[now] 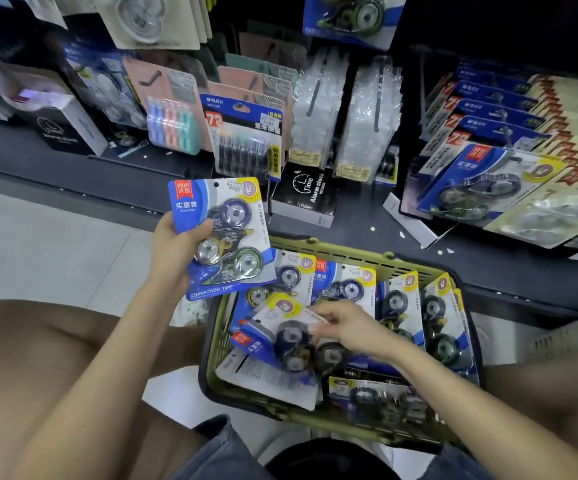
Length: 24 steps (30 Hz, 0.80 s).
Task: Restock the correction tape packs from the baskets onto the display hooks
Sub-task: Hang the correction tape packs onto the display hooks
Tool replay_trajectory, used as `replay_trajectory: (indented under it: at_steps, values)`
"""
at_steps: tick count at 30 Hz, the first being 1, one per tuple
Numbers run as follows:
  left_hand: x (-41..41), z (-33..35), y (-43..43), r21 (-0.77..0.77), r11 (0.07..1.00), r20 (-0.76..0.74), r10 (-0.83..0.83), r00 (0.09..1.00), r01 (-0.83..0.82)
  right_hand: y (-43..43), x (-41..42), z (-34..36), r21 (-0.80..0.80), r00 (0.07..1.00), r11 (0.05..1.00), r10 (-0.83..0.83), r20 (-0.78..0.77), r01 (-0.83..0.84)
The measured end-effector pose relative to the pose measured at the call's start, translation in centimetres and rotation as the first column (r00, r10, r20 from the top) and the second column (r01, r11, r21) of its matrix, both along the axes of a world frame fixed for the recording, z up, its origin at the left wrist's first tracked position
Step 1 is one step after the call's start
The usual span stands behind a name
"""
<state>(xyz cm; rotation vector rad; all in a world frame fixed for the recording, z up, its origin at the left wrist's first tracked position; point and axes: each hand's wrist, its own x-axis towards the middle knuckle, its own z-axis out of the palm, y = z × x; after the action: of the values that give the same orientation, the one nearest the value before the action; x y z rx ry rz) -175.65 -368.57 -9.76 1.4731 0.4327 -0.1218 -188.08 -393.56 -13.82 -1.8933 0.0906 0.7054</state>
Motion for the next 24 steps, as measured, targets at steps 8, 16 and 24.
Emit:
replay_trajectory:
  at_steps: [8,16,24]
  values:
    - [0.3,-0.8,-0.6,0.037,0.999,0.036,0.0,0.999,-0.002,-7.2,2.3,2.0,0.54,0.833,0.64,-0.482,-0.273,0.547]
    - [-1.0,0.1,-4.1,-0.151,0.947,0.029,-0.283,0.959,0.284,-6.1,3.7,2.7,0.649,0.801,0.489,-0.481,-0.357,0.583]
    - [-1.9,0.3,-5.7,-0.197,0.92,0.008,-0.344,0.939,0.339,-4.2,5.0,2.9,0.65,0.82,0.513,-0.452,-0.351,0.561]
